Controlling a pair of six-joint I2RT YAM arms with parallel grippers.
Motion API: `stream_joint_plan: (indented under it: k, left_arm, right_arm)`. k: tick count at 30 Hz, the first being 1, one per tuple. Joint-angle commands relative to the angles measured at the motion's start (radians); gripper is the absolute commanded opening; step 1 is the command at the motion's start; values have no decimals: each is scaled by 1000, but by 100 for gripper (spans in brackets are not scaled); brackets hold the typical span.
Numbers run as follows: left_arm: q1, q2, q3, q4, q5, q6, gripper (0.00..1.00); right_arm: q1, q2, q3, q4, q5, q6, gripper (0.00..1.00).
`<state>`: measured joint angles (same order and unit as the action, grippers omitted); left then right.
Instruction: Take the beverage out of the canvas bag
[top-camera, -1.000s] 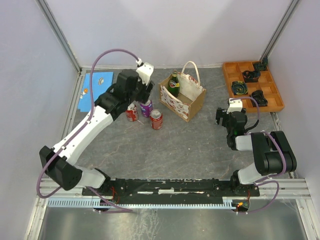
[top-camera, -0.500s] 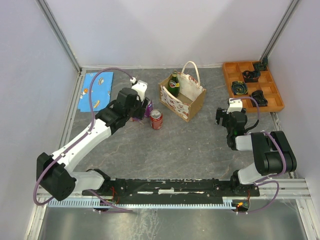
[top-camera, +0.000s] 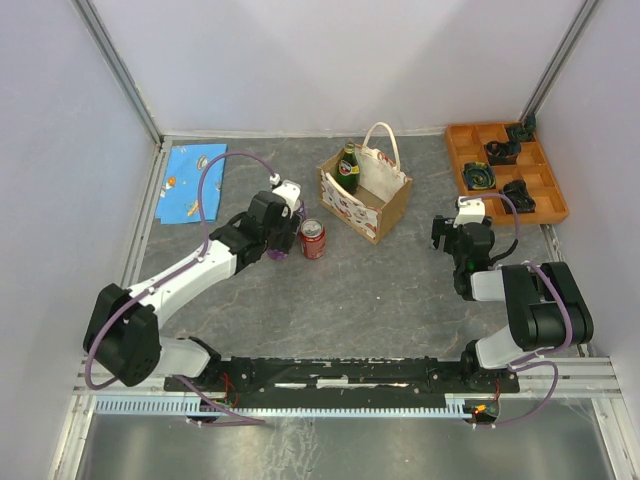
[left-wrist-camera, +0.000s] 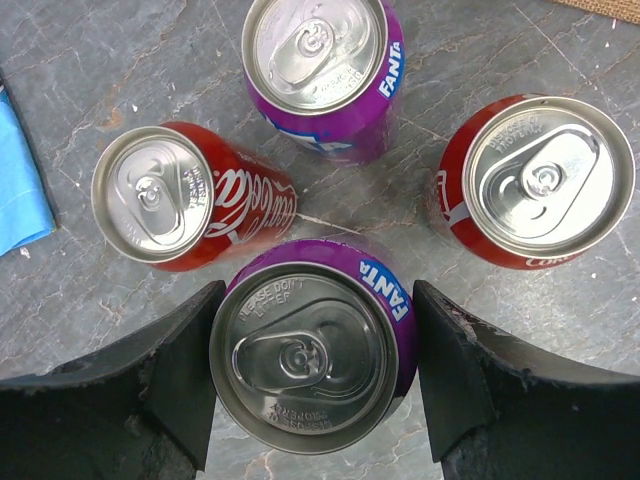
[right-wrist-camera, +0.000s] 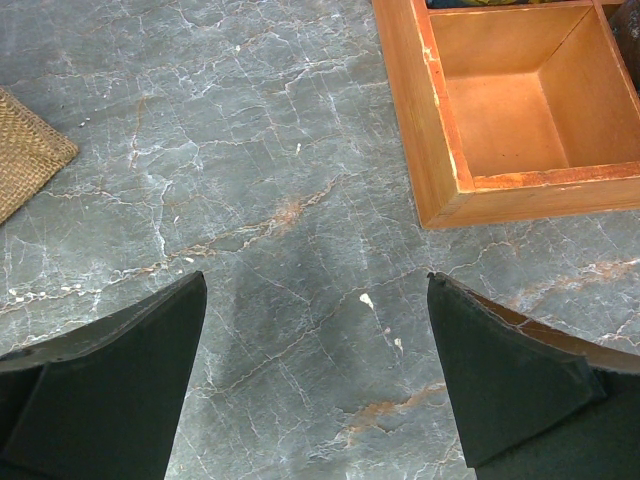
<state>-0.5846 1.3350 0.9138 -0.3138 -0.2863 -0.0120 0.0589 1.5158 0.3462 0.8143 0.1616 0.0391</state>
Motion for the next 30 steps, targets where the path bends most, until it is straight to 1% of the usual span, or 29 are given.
stream_joint_plan:
  k: [1, 13, 15, 17, 23, 26, 27, 28, 30]
  left_arm:
    - [-2, 10, 15, 164, -16, -41, 3]
    - [-1, 50, -30, 158, -24, -70, 6]
    - [-1, 46, -47, 166, -25, -75, 8]
    - [-1, 45, -59, 175, -30, -79, 12]
    - [-1, 49, -76, 179, -31, -95, 55]
    - [-1, 41, -83, 179, -38, -100, 68]
    - [-2, 39, -86, 176, -42, -102, 93]
    - [-1, 35, -84, 172, -43, -102, 100]
    - [-1, 23, -85, 166, -46, -102, 99]
  right_arm:
    - [-1, -3, 28, 34, 6, 2, 99]
    - [-1, -2, 28, 34, 5, 2, 99]
    - [-1, -2, 28, 35, 5, 1, 99]
    - [-1, -3, 29, 34, 5, 2, 99]
    - [-1, -2, 28, 34, 5, 2, 99]
    - [-1, -2, 27, 34, 4, 2, 99]
    - [-1, -2, 28, 34, 5, 2, 99]
    - [-1, -3, 28, 34, 5, 2, 99]
    - [-1, -2, 28, 34, 5, 2, 99]
